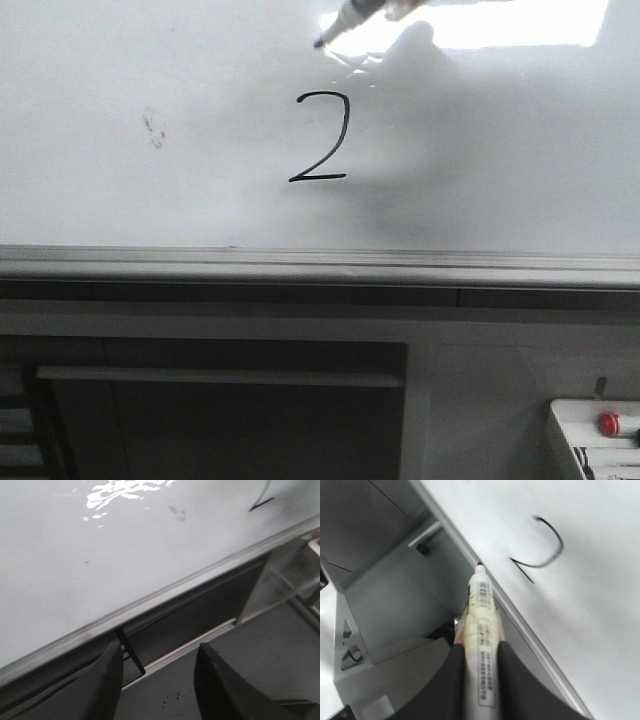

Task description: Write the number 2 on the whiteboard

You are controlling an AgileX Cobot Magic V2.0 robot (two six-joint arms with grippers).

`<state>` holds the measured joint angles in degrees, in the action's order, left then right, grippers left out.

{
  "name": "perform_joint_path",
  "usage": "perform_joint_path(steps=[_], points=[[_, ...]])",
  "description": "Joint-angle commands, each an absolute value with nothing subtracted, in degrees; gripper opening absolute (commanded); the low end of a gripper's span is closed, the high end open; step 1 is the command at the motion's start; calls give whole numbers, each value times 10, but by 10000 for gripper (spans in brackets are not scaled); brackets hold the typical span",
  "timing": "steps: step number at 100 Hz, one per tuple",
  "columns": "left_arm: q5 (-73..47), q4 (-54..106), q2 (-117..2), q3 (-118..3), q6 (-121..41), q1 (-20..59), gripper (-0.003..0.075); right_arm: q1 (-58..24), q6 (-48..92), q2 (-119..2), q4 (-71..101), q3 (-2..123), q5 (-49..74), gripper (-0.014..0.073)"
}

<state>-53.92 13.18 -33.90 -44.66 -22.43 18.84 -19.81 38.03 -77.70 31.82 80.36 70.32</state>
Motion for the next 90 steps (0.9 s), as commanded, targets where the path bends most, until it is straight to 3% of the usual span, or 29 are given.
perform_joint_path(steps=[1, 16, 28, 65, 90], points=[[-545, 229, -373, -491, -325, 186, 304, -210, 465, -726, 361, 787, 733, -6], [-575, 395, -441, -510, -487, 186, 304, -250, 591, -691, 406, 713, 727, -6], [-595, 472, -494, -520, -589, 192, 304, -286, 610, -691, 405, 687, 714, -6], [-566, 451, -634, -584, -637, 338, 304, -314, 669, -692, 404, 689, 633, -6], [-526, 450, -689, -622, -637, 386, 304, -314, 669, -692, 404, 689, 611, -6]])
